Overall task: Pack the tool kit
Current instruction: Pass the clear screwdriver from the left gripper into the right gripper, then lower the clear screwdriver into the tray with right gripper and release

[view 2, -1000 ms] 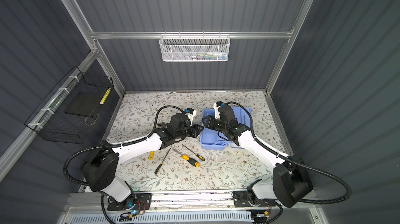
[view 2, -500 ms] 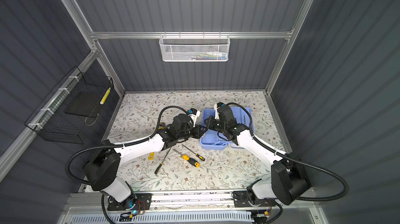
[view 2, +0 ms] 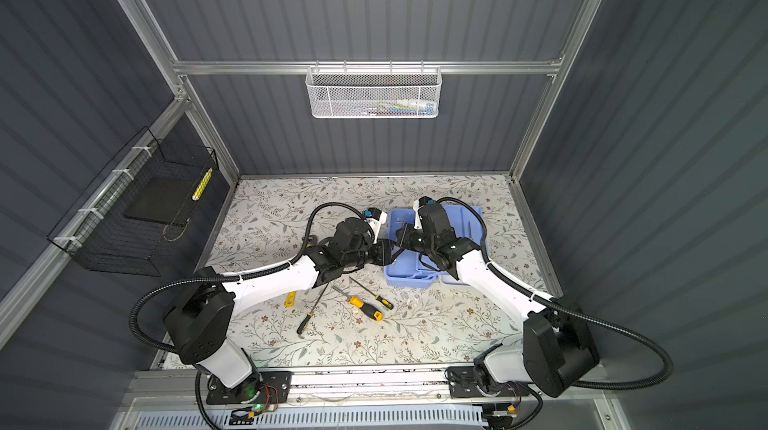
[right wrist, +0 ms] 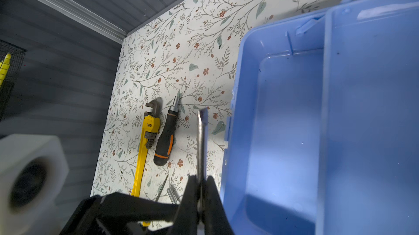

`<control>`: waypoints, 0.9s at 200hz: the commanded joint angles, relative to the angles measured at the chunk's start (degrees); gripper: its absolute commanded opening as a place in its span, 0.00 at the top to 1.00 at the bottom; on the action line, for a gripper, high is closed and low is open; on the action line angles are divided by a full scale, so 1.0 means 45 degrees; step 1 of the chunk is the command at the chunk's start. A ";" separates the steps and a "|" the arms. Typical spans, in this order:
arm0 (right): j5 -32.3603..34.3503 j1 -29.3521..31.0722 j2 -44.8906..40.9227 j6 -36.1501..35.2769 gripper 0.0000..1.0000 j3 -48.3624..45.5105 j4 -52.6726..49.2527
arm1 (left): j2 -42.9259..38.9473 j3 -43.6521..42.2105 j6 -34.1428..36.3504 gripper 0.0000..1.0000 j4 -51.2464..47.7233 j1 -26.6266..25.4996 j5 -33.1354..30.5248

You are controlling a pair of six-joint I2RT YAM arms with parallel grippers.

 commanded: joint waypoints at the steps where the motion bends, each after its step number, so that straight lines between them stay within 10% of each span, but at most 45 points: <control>1: 0.0463 -0.0229 -0.0827 -0.0862 1.00 0.0232 -0.1106 | -0.0626 -0.0041 0.0450 0.30 -0.0587 -0.0096 -0.0529; 40: 0.1472 -0.1539 -0.2370 -0.2372 1.00 0.0420 -0.3510 | -0.1869 -0.0944 0.1116 0.02 -0.1505 -0.0053 -0.3030; 96: 0.2355 -0.4357 -0.3188 -0.4997 1.00 0.1329 -0.6709 | -0.2244 -0.1280 0.1450 0.00 -0.3453 0.0522 -0.4140; 180: 0.4315 -0.4909 -0.0234 -0.7203 1.00 0.3958 -0.9298 | -0.3071 -0.2091 0.1543 0.00 -0.4189 0.1506 -0.4250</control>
